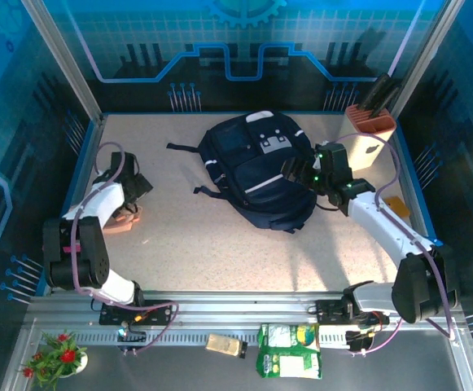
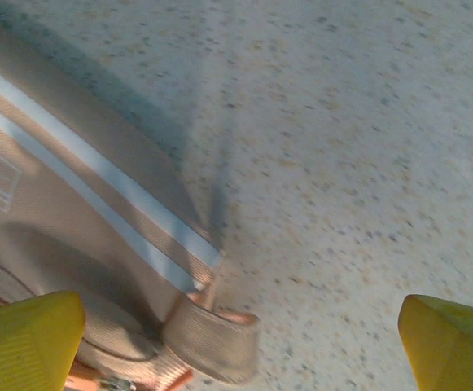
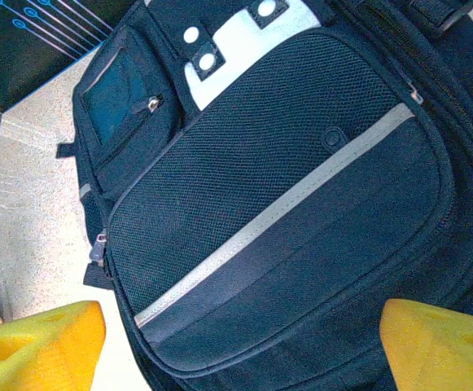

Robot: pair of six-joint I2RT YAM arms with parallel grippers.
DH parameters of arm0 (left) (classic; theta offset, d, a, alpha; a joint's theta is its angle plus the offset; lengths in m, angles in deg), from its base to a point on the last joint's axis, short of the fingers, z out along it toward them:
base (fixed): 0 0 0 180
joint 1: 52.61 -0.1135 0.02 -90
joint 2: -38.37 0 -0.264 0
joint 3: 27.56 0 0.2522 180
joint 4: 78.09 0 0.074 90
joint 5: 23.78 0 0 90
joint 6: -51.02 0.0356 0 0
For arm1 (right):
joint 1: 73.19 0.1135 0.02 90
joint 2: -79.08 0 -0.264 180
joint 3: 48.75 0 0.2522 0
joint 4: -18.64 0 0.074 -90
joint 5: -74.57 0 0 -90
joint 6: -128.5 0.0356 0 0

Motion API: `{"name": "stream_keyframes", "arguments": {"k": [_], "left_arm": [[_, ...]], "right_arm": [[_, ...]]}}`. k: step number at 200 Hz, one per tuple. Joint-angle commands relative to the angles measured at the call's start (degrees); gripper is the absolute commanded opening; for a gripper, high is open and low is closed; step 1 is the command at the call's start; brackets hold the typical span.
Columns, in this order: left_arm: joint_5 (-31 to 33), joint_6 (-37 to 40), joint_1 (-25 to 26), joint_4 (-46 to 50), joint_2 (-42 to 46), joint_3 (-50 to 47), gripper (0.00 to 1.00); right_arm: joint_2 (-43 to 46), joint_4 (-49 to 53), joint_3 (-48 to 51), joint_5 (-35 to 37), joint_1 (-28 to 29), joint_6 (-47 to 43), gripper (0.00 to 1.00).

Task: Pack the student bag
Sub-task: Move the pencil pouch to the middle-left of the table.

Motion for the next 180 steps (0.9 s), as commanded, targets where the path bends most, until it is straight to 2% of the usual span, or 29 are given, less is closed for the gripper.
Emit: {"name": "stream_keyframes", "arguments": {"k": [1, 43, 64, 101, 127, 146, 163, 180], "left_arm": [[-3.4, -1.6, -2.2, 0.5, -3.0, 1.4, 0.99], [-12.9, -3.5, -1.9, 0.5, -7.9, 0.8, 0.97], [-15.8, -6.0, 0.1, 1.2, -7.8, -0.2, 0.97], [-20.0, -13.2, 8.9, 0.0, -5.9, -0.9, 0.97], [-24.0, -21.8, 16.0, -6.1, -5.5, -1.8, 0.97], [-24.5, -26.3, 21.0, -10.2, -5.7, -1.2, 0.97], [-24.1, -26.8, 23.8, -10.6, -5.2, 1.1, 0.97], [-23.9, -25.6, 24.1, -9.6, -3.8, 3.0, 0.98]], "right_arm": [[-0.8, -1.7, -1.5, -0.9, 1.0, -0.8, 0.88], [-1.6, -1.9, -1.4, -1.0, 1.3, -0.4, 0.88], [-2.0, -2.0, -1.3, -0.9, 1.5, -0.3, 0.88], [-3.3, -2.8, -1.4, -1.2, 2.3, 0.5, 0.88], [-4.7, -3.6, -1.9, -1.7, 3.8, 1.2, 0.87], [-5.7, -4.0, -2.5, -2.1, 5.6, 1.6, 0.87], [-6.7, -4.2, -3.0, -1.9, 7.9, 2.0, 0.86], [-7.6, -5.0, -3.6, -1.6, 10.8, 2.7, 0.86]]}}
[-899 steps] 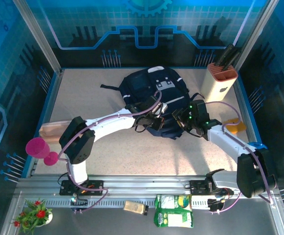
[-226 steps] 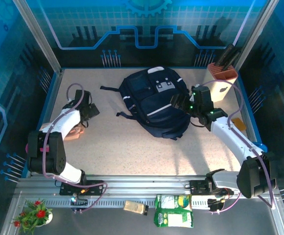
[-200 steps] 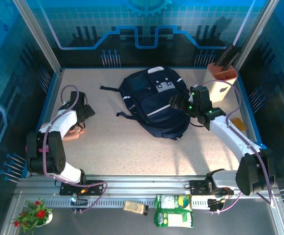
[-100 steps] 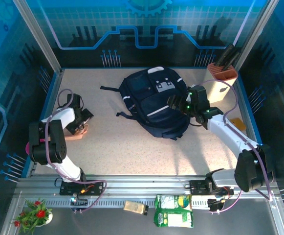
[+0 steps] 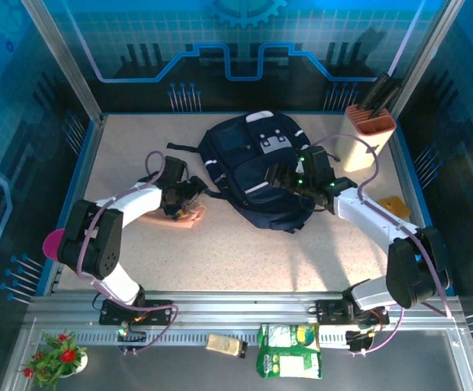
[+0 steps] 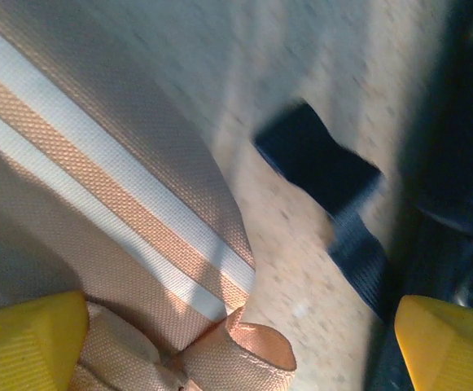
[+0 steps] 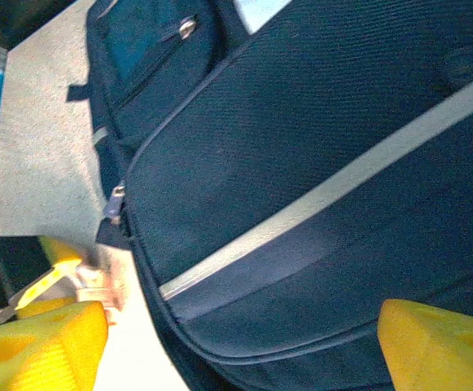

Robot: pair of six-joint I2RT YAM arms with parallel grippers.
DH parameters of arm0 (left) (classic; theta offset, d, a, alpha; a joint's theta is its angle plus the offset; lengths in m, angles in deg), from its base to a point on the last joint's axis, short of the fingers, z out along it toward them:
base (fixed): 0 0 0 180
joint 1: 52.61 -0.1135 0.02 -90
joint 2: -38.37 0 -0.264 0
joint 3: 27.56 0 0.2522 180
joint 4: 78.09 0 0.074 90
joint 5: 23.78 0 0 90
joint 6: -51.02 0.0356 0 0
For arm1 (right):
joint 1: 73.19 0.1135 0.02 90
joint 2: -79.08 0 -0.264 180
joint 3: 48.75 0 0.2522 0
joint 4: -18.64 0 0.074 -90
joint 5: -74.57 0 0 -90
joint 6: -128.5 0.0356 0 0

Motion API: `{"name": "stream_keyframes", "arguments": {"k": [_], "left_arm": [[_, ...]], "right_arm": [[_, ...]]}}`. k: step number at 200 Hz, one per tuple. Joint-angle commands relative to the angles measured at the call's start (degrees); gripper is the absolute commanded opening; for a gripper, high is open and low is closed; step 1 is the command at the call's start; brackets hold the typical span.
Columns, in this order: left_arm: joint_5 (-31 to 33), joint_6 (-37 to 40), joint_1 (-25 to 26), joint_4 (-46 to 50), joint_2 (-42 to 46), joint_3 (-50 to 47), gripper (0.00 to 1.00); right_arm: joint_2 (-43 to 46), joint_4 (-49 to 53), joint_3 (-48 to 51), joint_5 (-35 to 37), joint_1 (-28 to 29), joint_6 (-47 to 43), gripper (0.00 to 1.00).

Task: Pack the student bag
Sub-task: Move the pencil pouch to the middle-left of the table, then pick up the pencil pouch from the middle-left of the table.

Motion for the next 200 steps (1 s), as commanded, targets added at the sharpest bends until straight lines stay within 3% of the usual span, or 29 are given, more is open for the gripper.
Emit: {"name": "stream_keyframes", "arguments": {"k": [1, 39, 89, 135, 200], "left_arm": [[-1.6, -2.7, 0.4, -0.6, 2.5, 2.9, 0.98], [4.0, 4.6, -2.5, 6.3, 7.8, 4.6, 0.99], [-1.2, 10.3, -12.8, 7.9, 9.3, -0.1, 0.99], [-3.2, 11.3, -18.0, 5.8, 8.8, -5.3, 0.99], [-3.5, 8.2, -18.2, 2.2, 6.4, -10.2, 0.99]], "right_arm": [[-1.5, -2.2, -2.5, -0.2, 3.8, 1.4, 0.86], [-7.3, -5.4, -5.5, -3.6, 11.5, 4.7, 0.86], [-22.1, -7.5, -14.7, -9.3, 19.9, 9.5, 0.81], [-31.4, -4.5, -21.9, -7.3, 22.3, 8.8, 0.77], [-39.6, -2.7, -28.8, -10.9, 23.0, 6.9, 0.74]]}}
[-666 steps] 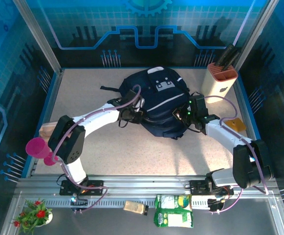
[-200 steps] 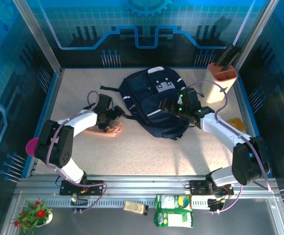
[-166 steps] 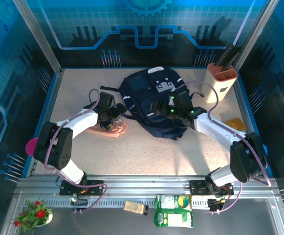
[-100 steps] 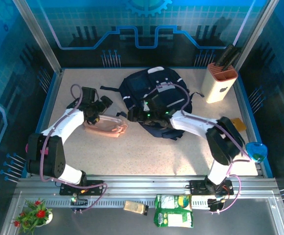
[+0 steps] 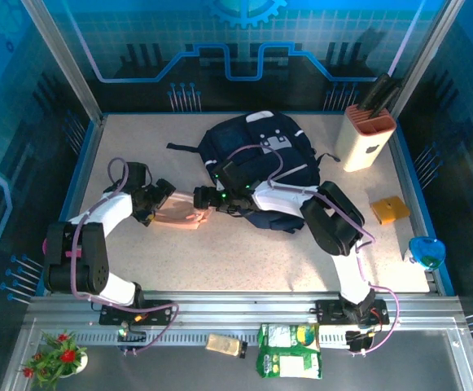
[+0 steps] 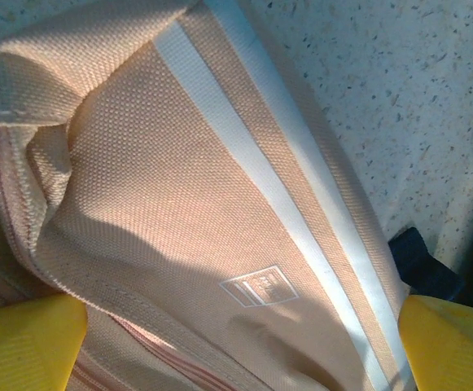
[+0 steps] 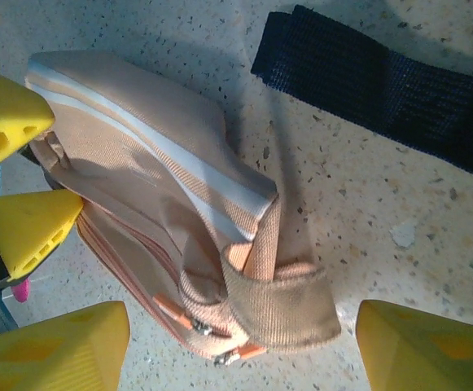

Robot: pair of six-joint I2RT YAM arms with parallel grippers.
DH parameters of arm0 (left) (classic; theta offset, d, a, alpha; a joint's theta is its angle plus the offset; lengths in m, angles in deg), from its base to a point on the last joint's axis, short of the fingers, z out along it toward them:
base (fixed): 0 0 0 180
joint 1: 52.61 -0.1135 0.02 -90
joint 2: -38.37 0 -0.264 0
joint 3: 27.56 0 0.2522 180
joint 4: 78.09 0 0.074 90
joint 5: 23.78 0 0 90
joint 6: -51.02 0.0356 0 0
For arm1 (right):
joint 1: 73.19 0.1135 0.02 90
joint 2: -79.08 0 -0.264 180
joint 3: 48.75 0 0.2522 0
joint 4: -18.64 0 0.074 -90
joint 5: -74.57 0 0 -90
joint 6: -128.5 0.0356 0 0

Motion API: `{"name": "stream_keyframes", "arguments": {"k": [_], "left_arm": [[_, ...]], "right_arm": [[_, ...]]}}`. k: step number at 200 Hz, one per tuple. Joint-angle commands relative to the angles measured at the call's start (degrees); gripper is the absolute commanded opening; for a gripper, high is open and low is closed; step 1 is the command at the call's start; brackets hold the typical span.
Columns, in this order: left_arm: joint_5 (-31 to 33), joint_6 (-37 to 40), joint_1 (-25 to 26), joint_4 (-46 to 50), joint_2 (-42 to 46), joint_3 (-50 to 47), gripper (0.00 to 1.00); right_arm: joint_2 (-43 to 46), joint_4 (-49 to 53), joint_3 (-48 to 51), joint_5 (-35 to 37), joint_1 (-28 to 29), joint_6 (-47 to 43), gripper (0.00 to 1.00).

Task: Pack the student bag
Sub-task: Pick up the pencil pouch from the middle-left of the table.

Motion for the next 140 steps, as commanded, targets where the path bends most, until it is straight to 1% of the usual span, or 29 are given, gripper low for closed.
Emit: {"name": "stream_keyframes", "arguments": {"k": [1, 28, 63, 119, 140], "left_arm": [[-1.6, -1.2, -0.6, -0.1, -2.2, -2.4, 0.99], [-1.5, -2.2, -0.6, -0.9, -2.4, -3.4, 0.99], [-1.3, -2.8, -0.6, -1.4, -2.3, -4.1, 0.99], [-2.1, -3.7, -0.6, -3.2, -2.0, -5.2, 0.99], [-1.9, -3.9, -0.6, -3.7, -1.8, -5.5, 0.99]], "right_arm": [[-2.6, 1.3, -3.0, -2.9, 1.0, -1.6, 0.73], [-5.1, 1.1, -5.6, -6.6, 1.5, -2.3, 0.72], [-7.2, -0.3, -7.5, -10.3, 1.7, -2.5, 0.66], [-10.6, -1.6, -11.6, -13.2, 2.6, -2.3, 0.56], [-11.1, -1.9, -12.1, -12.3, 2.6, -1.8, 0.48]]}}
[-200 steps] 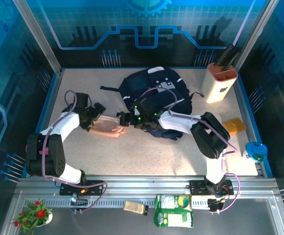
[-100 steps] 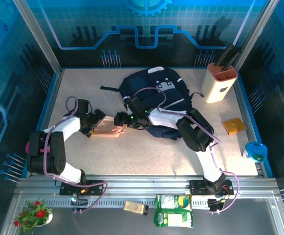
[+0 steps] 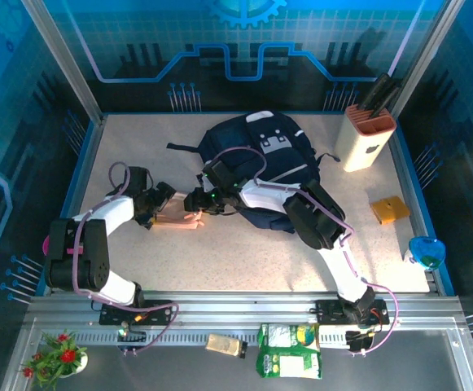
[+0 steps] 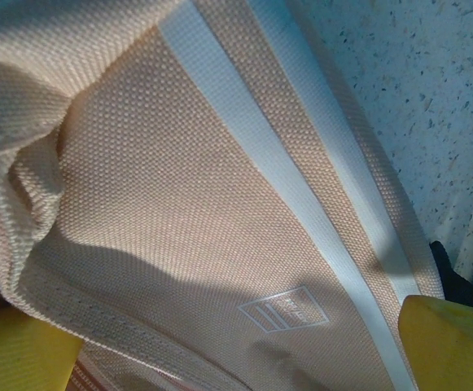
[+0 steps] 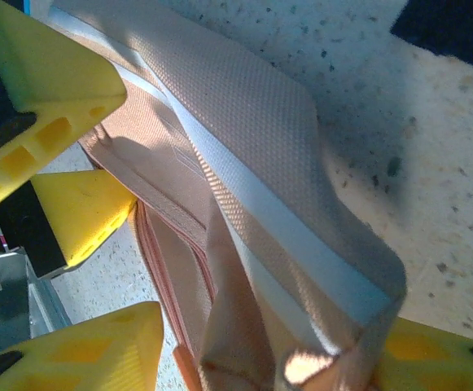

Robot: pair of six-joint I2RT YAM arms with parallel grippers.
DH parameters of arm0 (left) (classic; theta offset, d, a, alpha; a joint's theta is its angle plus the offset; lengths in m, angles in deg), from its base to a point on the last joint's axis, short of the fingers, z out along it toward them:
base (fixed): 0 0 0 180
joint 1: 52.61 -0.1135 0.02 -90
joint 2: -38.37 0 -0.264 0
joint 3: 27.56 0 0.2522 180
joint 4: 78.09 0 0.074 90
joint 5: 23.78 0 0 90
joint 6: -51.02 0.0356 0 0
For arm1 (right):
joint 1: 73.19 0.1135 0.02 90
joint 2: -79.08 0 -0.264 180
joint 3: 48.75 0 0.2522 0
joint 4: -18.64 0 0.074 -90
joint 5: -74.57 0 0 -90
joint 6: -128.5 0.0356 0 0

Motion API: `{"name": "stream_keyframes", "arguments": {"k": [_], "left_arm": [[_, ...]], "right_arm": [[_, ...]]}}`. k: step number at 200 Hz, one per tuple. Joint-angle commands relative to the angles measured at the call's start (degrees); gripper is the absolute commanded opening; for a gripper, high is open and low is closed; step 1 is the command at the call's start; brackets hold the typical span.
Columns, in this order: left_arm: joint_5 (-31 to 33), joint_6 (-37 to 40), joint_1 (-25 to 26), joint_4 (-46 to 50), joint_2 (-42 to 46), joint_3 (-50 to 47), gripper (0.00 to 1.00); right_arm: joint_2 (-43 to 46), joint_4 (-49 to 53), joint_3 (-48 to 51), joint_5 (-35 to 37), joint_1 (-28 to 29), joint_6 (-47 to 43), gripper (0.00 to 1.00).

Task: Pack the student bag
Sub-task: Pick up the pencil pouch from the middle-left of the table, then open the student bag at the top-center of the table.

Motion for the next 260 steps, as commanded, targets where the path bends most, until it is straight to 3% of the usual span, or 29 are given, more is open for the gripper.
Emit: {"name": "stream_keyframes", "arguments": {"k": [1, 31, 50, 72, 120, 159, 208, 260], "left_arm": [[-1.7, -1.9, -0.4, 1.4, -0.6, -2.4, 0.99], [-1.1, -0.7, -0.6, 3.4, 1.5, -1.0, 0.99], [-0.9, 2.0, -0.6, 5.9, 5.2, 1.1, 0.99], [-1.4, 7.3, -0.5, 7.1, 10.7, 3.4, 0.99], [-1.8, 16.5, 2.1, 3.8, 20.1, 5.8, 0.99], [-0.7, 25.1, 13.1, 3.6, 17.4, 11.0, 0.99], [4.3, 34.8, 28.5, 5.5, 3.8, 22.1, 0.98], [18.0, 48.8, 43.8, 20.9, -16.7, 43.9, 0.91]], "right_arm": [[-1.5, -1.6, -2.3, -2.1, 1.6, 0.0, 0.47], [2.0, -2.4, -0.1, 0.6, 0.7, -0.8, 0.20], [6.8, -4.7, 3.4, 1.6, -0.4, -1.8, 0.10], [14.2, -6.4, 8.5, 3.0, -2.3, -4.0, 0.06], [32.7, -0.3, 17.9, 13.9, -9.5, -11.8, 0.05], [47.3, 4.1, 26.1, 20.3, -19.0, -14.2, 0.05], [63.7, 9.3, 35.2, 27.6, -30.3, -13.7, 0.05], [73.3, 13.7, 40.3, 29.6, -40.4, -11.9, 0.05]]}}
